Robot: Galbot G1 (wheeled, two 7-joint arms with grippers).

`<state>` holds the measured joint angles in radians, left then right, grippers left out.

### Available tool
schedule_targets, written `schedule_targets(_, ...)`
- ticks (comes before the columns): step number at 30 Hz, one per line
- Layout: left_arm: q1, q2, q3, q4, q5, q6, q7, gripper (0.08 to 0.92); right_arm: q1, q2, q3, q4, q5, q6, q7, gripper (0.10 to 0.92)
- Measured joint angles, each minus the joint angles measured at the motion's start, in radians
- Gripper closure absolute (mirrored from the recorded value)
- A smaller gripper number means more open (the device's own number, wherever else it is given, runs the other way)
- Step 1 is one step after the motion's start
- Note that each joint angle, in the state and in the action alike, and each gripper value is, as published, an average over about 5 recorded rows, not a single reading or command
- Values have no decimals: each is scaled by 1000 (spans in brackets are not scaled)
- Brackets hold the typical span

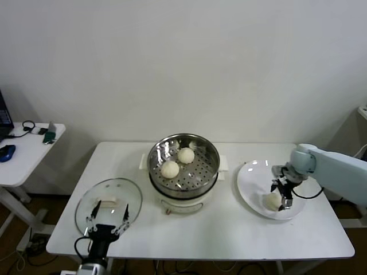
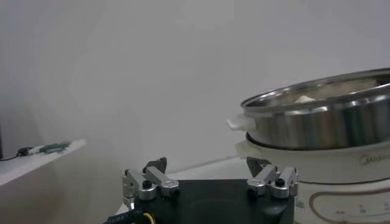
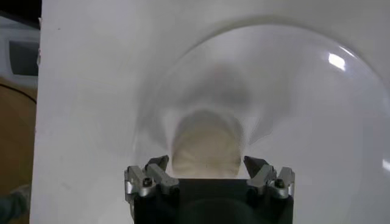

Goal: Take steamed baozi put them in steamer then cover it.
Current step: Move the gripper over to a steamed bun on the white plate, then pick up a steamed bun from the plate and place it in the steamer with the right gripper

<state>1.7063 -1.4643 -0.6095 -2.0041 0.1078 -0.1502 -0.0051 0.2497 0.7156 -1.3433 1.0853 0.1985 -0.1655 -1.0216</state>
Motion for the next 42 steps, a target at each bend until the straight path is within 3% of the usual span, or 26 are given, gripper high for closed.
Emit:
schedule_targets(11, -7, -1, 4, 0, 2, 3, 0, 177, -4, 21, 0, -30, -8, 11, -13, 319)
schedule_targets(25, -9, -2, 7, -3, 1, 4, 0, 177, 90, 52, -47, -19, 14, 66, -35, 315)
schedule_targets(42, -13, 13, 23, -26, -7, 16, -6, 177, 495, 238, -150, 87, 17, 379, -147, 309)
